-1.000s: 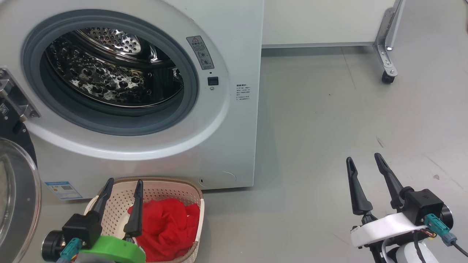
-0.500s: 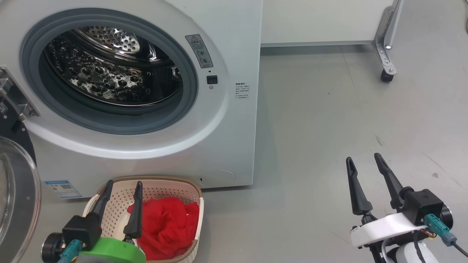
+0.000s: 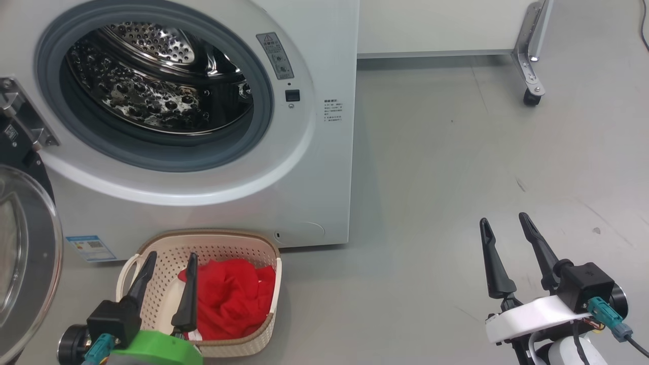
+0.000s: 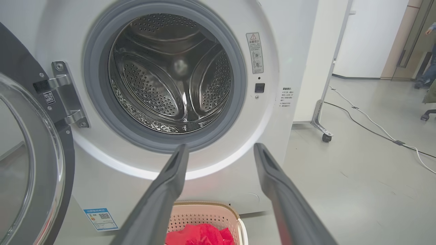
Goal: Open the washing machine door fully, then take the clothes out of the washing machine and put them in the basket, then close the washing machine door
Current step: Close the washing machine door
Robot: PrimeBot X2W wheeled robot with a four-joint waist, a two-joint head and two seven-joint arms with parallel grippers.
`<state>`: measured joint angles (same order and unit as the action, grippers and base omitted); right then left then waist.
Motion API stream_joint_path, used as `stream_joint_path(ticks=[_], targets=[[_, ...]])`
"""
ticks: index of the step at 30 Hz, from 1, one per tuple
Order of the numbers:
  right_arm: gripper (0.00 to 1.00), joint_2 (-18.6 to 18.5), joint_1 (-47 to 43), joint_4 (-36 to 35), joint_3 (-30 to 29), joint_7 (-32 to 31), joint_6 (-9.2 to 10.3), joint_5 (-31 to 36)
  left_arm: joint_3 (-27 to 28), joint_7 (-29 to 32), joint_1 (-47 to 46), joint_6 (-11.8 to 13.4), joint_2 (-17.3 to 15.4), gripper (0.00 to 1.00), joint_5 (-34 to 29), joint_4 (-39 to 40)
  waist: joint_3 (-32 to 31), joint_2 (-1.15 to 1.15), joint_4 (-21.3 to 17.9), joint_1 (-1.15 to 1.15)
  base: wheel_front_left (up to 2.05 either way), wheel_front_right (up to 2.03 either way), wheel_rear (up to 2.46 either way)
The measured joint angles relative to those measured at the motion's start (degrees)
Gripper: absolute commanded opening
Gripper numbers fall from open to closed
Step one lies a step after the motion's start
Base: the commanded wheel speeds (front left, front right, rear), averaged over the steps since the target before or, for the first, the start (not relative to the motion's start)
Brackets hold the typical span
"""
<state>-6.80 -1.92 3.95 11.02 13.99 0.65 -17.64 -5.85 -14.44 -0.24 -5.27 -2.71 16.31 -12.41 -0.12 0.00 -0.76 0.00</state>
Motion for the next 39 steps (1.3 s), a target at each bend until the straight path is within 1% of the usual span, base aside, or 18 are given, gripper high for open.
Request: stream_joint_path(ticks=[9,14,18,19,21,23,39], targets=[[1.0,0.0,0.0,0.01,0.24,0.0,-0.01,0.0,-0.02,0.0,0.01,0.01,0.02,1.0,0.41,0.16,-0.09,0.0,0.09,0.0,-1.3,1.3,0.0],[1.0,0.0,0.0,0.04,0.41,0.0,-0.01,0.0,-0.04,0.0,0.01,0.68,-0.05,1.0,-0.54,0.14,-0.16,0.0,0.15,0.0,-1.22,1.22,0.0],[1.0,-0.01,0.0,0.09,0.49,0.0,-0.01,0.0,-0.25,0.0,0.01,0.69,-0.04,1.0,-0.76,0.01,-0.21,0.0,0.19,0.0,-1.05,1.05,0.0],[1.0,-0.01,0.0,0.09,0.51,0.0,-0.01,0.0,-0.24,0.01,0.02,0.67,-0.02,1.0,-0.19,-0.16,-0.23,0.0,0.19,0.0,-0.95,0.95,0.0],[1.0,-0.01,0.0,0.1,0.59,0.0,-0.01,0.0,-0.34,0.01,0.21,0.14,-0.01,1.0,3.0,-0.13,-0.28,0.0,0.19,0.0,-0.88,0.88,0.0],[1.0,0.0,0.0,0.11,0.64,0.0,-0.01,0.0,-0.31,0.02,0.3,0.09,0.0,1.0,4.25,-0.13,-0.31,0.0,0.19,0.0,-0.81,0.81,0.0],[1.0,0.0,-0.04,0.1,0.62,0.0,0.0,-0.01,-0.36,0.07,0.3,0.0,0.0,1.0,4.32,0.45,-0.08,0.0,0.21,0.0,-0.44,0.44,0.0]])
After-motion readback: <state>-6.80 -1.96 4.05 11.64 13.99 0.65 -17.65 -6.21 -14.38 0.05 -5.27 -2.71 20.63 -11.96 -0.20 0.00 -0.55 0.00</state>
